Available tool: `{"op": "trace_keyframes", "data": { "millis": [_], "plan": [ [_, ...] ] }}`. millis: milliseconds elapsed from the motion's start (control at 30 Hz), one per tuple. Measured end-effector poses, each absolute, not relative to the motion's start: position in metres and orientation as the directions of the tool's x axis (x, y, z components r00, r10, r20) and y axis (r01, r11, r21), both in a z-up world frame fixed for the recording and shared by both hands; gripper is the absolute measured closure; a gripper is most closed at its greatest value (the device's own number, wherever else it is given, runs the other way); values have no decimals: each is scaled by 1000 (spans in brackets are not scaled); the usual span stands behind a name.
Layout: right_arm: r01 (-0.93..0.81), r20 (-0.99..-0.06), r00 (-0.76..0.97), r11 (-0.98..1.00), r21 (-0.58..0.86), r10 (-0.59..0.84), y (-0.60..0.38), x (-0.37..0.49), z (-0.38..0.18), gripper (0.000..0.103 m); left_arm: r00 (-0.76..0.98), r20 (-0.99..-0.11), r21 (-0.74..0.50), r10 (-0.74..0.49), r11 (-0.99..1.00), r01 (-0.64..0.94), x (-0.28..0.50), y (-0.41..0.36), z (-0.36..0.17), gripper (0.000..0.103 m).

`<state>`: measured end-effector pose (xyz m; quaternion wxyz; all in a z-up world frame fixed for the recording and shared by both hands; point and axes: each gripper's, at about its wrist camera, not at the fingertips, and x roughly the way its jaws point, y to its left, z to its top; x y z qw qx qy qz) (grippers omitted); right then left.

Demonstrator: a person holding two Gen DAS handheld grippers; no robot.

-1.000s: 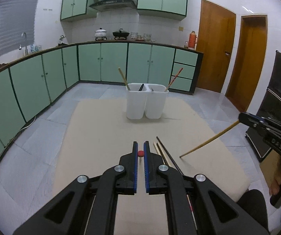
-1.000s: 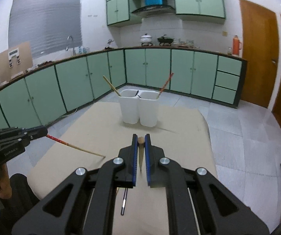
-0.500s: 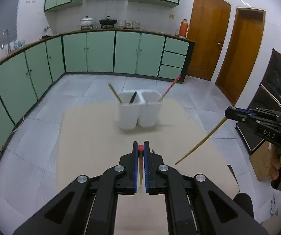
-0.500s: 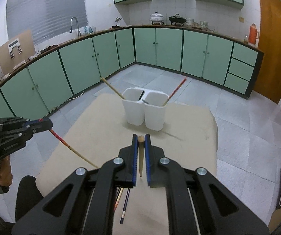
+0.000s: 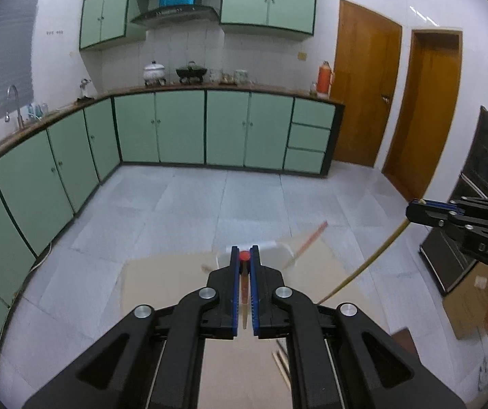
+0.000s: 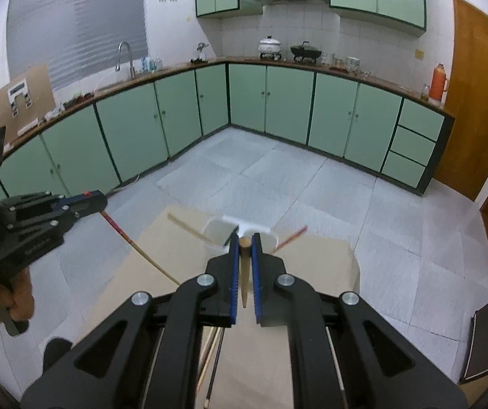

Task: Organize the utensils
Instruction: 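Drop the red-patterned chopstick into the holder with left tool while right drops its chopstick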

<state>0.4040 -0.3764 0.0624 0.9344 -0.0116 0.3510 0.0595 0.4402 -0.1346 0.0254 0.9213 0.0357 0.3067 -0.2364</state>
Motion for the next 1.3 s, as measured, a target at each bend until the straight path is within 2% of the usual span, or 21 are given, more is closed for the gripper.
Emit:
{"op": "trace_keyframes", "data": {
  "millis": [200, 400, 767, 833, 867, 900, 1033, 1167, 1300],
  "plan": [
    [-100, -631, 771, 995, 22, 91, -381, 446, 77, 97, 748, -525, -74, -406, 898, 435, 481, -151, 41, 98],
    [-61, -648, 758, 998, 35, 69, -392, 497, 46, 97, 770, -502, -73, -395, 906, 417, 524, -168, 27, 98],
    [-11, -718, 690, 993, 119, 94, -416, 541, -36, 95, 704, -617, -85, -350, 920, 382, 577, -182, -65, 97],
    [-3, -716, 691, 991, 132, 98, -421, 536, -41, 91, 710, -620, -76, -334, 926, 370, 576, -178, -71, 89],
    [-7, -714, 693, 991, 136, 102, -422, 534, -41, 91, 713, -619, -71, -329, 928, 367, 574, -176, -71, 75],
    [-11, -705, 702, 991, 130, 101, -423, 526, -40, 90, 720, -613, -64, -325, 929, 365, 572, -174, -69, 67],
    [-47, -661, 743, 993, 110, 109, -425, 489, -31, 88, 746, -578, -35, -330, 924, 381, 546, -159, -56, 62],
    [-73, -606, 786, 992, 106, 122, -426, 431, -31, 81, 774, -532, -33, -343, 922, 386, 500, -132, -45, 41],
    [-72, -563, 820, 994, 87, 109, -423, 357, -61, 75, 793, -496, -32, -354, 920, 390, 442, -109, -57, 32]
  ]
}}
